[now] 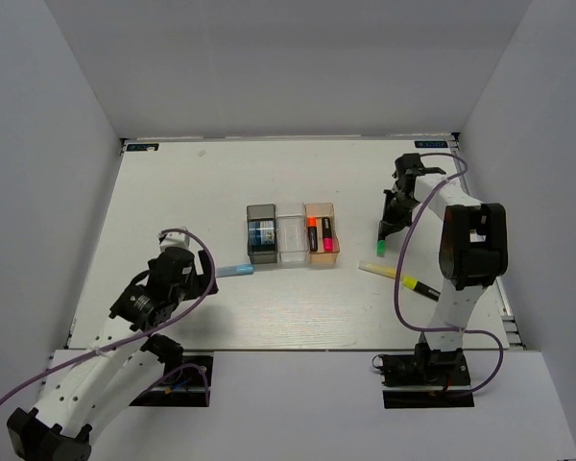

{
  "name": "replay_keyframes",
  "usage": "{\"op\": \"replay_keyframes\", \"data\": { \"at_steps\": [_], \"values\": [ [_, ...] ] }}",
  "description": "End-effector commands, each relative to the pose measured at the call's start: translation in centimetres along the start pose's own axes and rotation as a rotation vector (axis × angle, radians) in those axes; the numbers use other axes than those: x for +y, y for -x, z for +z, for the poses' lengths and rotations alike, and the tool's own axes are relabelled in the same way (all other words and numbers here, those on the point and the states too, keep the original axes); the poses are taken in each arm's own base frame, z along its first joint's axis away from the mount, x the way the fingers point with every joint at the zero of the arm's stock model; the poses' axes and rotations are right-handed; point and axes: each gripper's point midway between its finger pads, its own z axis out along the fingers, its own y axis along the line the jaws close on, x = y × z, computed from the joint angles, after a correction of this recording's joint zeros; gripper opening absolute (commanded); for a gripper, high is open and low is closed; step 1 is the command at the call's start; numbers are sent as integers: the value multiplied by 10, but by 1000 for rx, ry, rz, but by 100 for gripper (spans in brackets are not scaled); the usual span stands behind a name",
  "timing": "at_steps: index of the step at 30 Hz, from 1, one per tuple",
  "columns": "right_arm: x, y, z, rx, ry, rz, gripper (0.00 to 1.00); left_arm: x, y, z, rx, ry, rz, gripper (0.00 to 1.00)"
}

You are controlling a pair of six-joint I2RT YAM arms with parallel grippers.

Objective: Sort the stationery into containers
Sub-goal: Pick up the pen from the center of the board, then place the pen in the storage box.

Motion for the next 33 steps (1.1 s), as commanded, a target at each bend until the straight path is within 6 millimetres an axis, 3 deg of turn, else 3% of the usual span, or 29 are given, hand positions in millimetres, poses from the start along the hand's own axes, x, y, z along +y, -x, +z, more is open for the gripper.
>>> {"op": "replay_keyframes", "data": {
  "at_steps": [1, 5, 6, 9, 11, 16, 23, 24, 29, 30, 31, 33],
  "values": [
    [5, 2, -10, 13, 28, -16, 0, -3, 0, 0, 8, -24, -27, 100],
    [20, 1, -17, 15, 96, -28, 0, -3, -2, 0, 17, -29, -32, 100],
    [34, 3, -22, 9, 158, -44, 0, -3, -2, 0, 17, -29, -33, 100],
    [59, 19, -54, -77, 245, -99, 0, -2, -5, 2, 26, -24, -30, 100],
    [95, 32, -89, -144, 386, -160, 0, -2, -5, 4, 29, -24, -31, 100],
    [133, 30, -111, -141, 505, -196, 0, -2, -9, 5, 47, -23, -30, 100],
    [181, 10, -90, -33, 555, -256, 0, -1, -11, 4, 55, -21, -30, 100],
    [184, 6, -79, -3, 545, -257, 0, 0, -12, 5, 58, -17, -31, 100],
    [196, -1, -64, 9, 500, -310, 0, -1, -13, 8, 68, -17, -32, 100],
    [197, 0, -60, 9, 488, -315, 3, -2, -12, 8, 69, -15, -31, 100],
    [198, 0, -58, 9, 485, -326, 17, -2, -12, 9, 71, -12, -33, 100],
    [196, -1, -53, 17, 461, -333, 31, -3, -11, 13, 85, -4, -35, 100]
  ]
}}
